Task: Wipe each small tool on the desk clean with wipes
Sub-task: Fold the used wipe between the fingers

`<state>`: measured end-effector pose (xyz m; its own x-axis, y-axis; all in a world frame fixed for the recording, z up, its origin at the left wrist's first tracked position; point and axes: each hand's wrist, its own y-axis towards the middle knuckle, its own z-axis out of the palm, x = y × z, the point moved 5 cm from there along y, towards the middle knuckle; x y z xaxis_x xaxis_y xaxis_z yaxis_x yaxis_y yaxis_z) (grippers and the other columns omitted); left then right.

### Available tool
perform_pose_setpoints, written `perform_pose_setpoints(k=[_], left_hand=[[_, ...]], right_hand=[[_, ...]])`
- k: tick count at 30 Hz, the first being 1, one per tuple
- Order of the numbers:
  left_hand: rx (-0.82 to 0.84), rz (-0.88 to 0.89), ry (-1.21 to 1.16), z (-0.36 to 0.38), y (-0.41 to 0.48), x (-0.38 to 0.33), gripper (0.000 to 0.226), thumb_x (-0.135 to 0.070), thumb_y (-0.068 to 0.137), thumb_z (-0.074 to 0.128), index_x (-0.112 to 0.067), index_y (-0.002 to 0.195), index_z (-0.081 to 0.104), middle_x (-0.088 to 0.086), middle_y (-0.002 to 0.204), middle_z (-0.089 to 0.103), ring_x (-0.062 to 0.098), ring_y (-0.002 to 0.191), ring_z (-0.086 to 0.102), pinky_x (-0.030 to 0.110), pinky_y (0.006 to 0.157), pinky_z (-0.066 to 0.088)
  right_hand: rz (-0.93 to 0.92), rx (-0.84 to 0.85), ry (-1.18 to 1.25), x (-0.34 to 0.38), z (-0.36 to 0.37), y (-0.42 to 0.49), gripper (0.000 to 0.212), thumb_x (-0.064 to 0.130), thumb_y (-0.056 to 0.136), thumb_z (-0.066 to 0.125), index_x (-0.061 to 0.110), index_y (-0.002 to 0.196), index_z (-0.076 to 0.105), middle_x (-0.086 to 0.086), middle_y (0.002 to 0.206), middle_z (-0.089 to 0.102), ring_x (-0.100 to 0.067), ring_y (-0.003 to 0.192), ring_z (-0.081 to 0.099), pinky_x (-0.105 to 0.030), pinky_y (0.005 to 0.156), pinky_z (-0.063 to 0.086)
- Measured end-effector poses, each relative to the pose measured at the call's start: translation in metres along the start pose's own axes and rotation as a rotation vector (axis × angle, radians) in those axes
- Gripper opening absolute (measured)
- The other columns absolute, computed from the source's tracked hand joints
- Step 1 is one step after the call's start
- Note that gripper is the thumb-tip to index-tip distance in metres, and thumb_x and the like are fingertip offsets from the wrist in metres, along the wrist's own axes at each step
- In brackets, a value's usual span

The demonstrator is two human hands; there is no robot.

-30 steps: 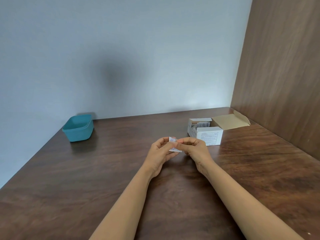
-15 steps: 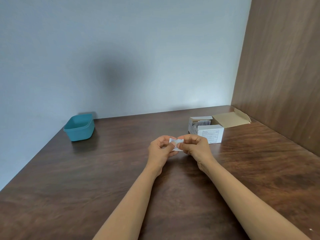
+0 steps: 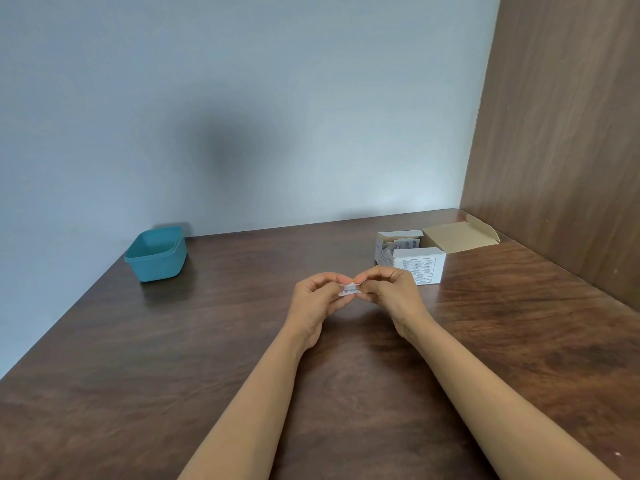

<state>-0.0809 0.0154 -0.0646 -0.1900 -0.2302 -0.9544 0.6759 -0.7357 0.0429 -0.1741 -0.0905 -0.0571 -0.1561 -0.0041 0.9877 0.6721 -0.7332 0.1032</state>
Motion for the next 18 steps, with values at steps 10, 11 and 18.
perform_pose_setpoints(k=[10, 11, 18], left_hand=[[-0.072, 0.042, -0.020, -0.004, 0.001, 0.003, 0.019, 0.009, 0.079, 0.070, -0.002, 0.091, 0.061, 0.012, 0.079, 0.071, 0.019, 0.077, 0.070, 0.026, 0.070, 0.060], [-0.079, 0.053, -0.008, -0.004, 0.001, 0.003, 0.021, 0.010, 0.079, 0.069, -0.003, 0.092, 0.060, 0.013, 0.081, 0.071, 0.019, 0.077, 0.070, 0.026, 0.070, 0.060], [-0.116, 0.115, 0.028, -0.004, -0.002, -0.001, 0.021, 0.014, 0.078, 0.068, -0.002, 0.086, 0.058, 0.015, 0.078, 0.071, 0.018, 0.071, 0.070, 0.027, 0.067, 0.060]], right_hand=[[-0.066, 0.008, -0.084, -0.002, 0.000, 0.002, 0.026, -0.013, 0.079, 0.054, 0.003, 0.074, 0.074, -0.015, 0.079, 0.071, -0.020, 0.079, 0.066, -0.028, 0.076, 0.058], [-0.052, 0.005, -0.070, -0.003, 0.000, 0.003, 0.029, -0.012, 0.081, 0.051, 0.004, 0.073, 0.074, -0.013, 0.080, 0.071, -0.021, 0.081, 0.066, -0.030, 0.078, 0.058], [-0.021, 0.043, -0.006, -0.010, 0.000, 0.001, 0.014, 0.004, 0.082, 0.071, 0.005, 0.096, 0.071, -0.015, 0.089, 0.071, -0.017, 0.082, 0.066, -0.029, 0.078, 0.058]])
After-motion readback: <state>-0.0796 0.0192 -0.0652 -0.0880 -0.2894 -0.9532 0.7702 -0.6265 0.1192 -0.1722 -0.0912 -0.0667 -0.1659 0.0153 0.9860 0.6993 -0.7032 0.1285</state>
